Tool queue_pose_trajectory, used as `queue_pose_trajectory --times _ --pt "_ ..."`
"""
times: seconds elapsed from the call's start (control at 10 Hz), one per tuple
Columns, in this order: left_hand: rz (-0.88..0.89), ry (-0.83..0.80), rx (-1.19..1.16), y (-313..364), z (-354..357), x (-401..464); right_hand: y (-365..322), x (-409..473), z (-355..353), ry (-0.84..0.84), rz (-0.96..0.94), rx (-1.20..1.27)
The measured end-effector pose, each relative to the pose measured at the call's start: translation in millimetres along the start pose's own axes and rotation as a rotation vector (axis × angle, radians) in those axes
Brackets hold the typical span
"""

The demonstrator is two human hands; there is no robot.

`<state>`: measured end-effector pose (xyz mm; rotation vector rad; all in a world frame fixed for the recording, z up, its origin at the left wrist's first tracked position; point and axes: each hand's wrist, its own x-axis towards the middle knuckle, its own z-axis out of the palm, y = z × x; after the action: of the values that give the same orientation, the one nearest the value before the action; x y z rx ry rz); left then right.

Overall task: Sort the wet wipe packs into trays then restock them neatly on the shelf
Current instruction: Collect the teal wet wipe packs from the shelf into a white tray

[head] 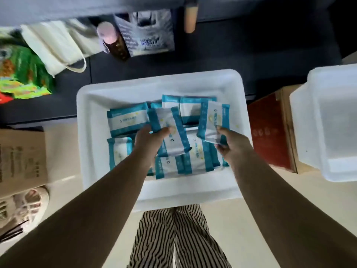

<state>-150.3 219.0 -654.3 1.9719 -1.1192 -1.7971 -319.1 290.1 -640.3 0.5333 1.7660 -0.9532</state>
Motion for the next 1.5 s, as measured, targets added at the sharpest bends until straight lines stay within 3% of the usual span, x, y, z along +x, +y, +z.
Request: queue_pose_trajectory --times 0.2,0.3,0.4,0.6,0.8,1.0,1.1,1.3,1.5 --pt "0.164 -0.191 0.495 42.1 4.2 73.1 6.6 27.8 42.9 -0.09 0.139 0.388" --pt "0.271 -0.297 0.948 46.0 -4.1 125.5 6.9 36.7 52.8 -0.108 0.146 0.519" --pt "0.288 -0.371 1.225 57.5 -4.4 129.5 4.9 43.7 61.9 -0.13 0.17 0.632" --pt "0.507 -0.366 1.356 68.5 8.3 117.8 1.7 38.7 79.2 -0.179 0.169 0.414" --pt "0.572 -0.226 1.036 72.0 -25.3 78.2 -9.5 7.4 61.4 -0.135 0.029 0.006" --pt "0.755 -0.183 1.075 122.8 -68.9 2.5 -51.5 -58.8 35.0 -0.003 -0.691 -0.848" --pt "0.891 -0.16 1.125 169.5 -88.9 -49.4 -87.1 -115.2 22.2 -0.008 -0.924 -1.102" --pt "1.116 0.016 1.135 261.2 -121.3 -157.9 -156.6 -256.8 1.1 0.068 -1.369 -1.354" --pt "1.426 0.281 1.111 348.1 -161.3 -277.3 -210.5 -403.2 -23.9 0.211 -1.816 -1.269"
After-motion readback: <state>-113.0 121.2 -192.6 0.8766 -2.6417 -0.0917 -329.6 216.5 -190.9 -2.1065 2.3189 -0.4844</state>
